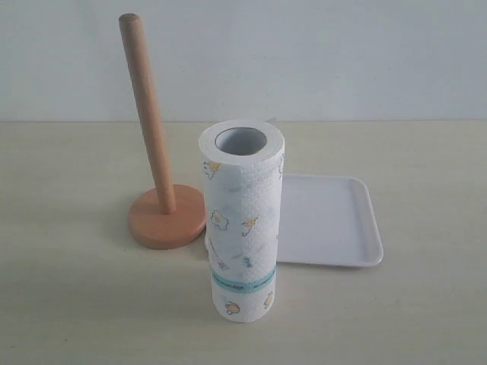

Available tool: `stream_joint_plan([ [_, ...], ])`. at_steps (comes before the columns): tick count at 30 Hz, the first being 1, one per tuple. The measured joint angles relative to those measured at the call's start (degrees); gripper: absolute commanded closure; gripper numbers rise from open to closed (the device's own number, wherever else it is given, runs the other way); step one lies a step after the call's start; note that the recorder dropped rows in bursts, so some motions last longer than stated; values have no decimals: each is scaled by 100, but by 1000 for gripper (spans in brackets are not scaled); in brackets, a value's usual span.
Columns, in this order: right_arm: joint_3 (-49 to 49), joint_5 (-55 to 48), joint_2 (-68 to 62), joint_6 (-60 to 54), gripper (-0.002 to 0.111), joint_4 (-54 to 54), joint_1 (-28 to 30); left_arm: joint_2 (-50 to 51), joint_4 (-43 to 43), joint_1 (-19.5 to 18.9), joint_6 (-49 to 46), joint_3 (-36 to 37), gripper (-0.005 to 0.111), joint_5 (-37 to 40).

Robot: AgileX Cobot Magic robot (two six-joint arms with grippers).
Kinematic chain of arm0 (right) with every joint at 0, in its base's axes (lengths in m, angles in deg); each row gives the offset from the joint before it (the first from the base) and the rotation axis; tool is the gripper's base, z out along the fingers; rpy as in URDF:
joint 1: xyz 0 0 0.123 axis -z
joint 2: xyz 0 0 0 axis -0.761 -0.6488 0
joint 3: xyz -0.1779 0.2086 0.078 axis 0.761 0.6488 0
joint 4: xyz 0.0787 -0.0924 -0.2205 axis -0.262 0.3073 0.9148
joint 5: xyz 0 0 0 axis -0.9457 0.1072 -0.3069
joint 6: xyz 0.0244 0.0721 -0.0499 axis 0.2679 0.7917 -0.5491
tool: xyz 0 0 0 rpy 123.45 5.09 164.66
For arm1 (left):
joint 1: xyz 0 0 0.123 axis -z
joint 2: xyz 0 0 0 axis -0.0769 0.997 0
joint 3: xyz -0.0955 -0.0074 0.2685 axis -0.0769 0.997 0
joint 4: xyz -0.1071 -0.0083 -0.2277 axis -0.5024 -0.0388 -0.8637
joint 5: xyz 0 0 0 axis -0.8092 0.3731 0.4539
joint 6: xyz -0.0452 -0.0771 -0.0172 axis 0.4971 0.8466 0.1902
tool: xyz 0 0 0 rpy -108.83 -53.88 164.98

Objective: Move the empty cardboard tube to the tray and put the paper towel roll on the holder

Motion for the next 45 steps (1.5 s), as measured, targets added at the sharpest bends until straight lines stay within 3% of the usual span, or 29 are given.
stream_joint_plan([
  [8, 0, 0, 0, 0, 108, 0, 0, 926, 460, 108, 59, -240, 103, 378],
  [13, 0, 0, 0, 0, 108, 0, 0, 1439, 1258, 378, 333, -240, 103, 610],
  [20, 0, 0, 0, 0, 108, 0, 0, 2016, 1533, 643, 683, -240, 103, 685],
  [29, 0, 0, 0, 0, 108, 0, 0, 2683, 2376, 750, 1747, -240, 103, 697],
  [45, 0, 0, 0, 0, 108, 0, 0, 2687, 2009, 937, 2301, -240, 103, 714],
])
